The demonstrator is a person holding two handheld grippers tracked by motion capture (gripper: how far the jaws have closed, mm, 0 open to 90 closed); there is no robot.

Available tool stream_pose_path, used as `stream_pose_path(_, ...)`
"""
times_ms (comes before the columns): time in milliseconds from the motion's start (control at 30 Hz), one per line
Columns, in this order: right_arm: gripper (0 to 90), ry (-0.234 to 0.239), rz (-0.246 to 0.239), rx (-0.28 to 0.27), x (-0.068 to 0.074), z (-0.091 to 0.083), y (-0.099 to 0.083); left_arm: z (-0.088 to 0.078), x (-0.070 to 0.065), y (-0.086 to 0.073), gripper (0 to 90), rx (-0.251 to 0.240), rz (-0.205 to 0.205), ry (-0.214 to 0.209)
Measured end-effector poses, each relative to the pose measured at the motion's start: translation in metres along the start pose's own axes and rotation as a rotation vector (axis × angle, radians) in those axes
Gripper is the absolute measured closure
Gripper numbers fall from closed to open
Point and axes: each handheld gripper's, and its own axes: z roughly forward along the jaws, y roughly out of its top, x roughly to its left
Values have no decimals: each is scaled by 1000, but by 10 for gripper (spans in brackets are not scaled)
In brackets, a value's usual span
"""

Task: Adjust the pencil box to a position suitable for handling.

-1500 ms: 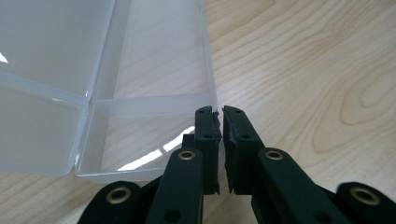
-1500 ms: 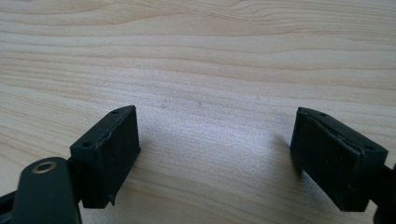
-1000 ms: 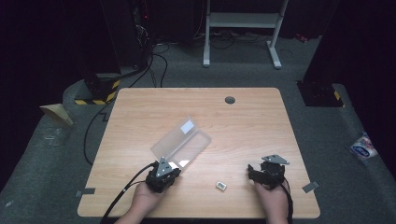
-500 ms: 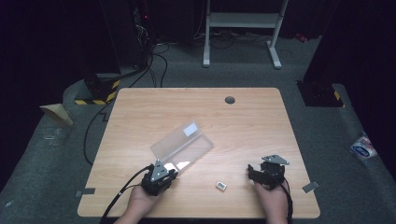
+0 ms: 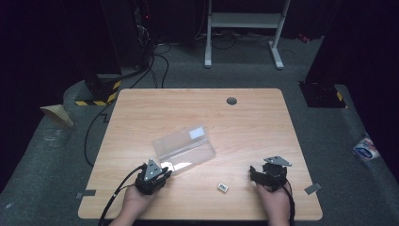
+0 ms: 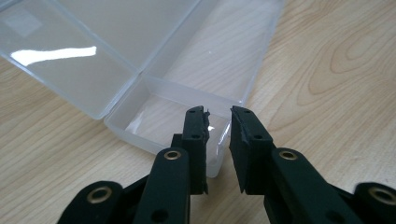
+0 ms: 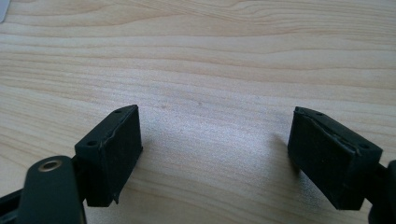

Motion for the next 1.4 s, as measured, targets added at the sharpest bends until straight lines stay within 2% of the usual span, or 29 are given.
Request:
stream_pose_path(433, 172, 0, 3, 2, 0, 0, 0, -9, 17, -7, 698, -22, -39, 60)
stream_pose_path(600, 173, -1, 7, 3, 1, 0, 0, -13, 24, -9, 650, -37, -74, 80)
stream_pose_path(700, 175, -1, 6, 1, 1, 0, 0, -14, 26, -10, 542, -43, -86, 99)
stream_pose_path(733, 176, -1, 5, 1, 1, 0, 0, -13, 29, -10, 492, -45, -114, 100)
stream_pose_path(800, 176, -2, 6, 1, 1, 0, 0, -8, 33, -11, 408, -22, -151, 67)
stream_pose_path(867, 178, -2, 5, 1, 1, 0, 0, -3, 37, -11, 376, 5, -166, 46)
stream_pose_path(1033, 179, -3, 5, 1, 1, -1, 0, 5, 40, -7, 398, 24, -161, 24)
stream_pose_path(1167, 180, -4, 5, 1, 1, -1, 0, 6, 39, -7, 445, 30, -156, 28)
stream_pose_path(1233, 180, -5, 5, 1, 1, -1, 0, 6, 39, -7, 455, 27, -143, 43)
stream_pose_path(1300, 181, -5, 6, 1, 1, -1, 0, 7, 32, -4, 456, 35, -110, 72)
stream_pose_path(1400, 187, -9, 5, -1, 1, -1, -1, 9, 28, -2, 452, 39, -102, 79)
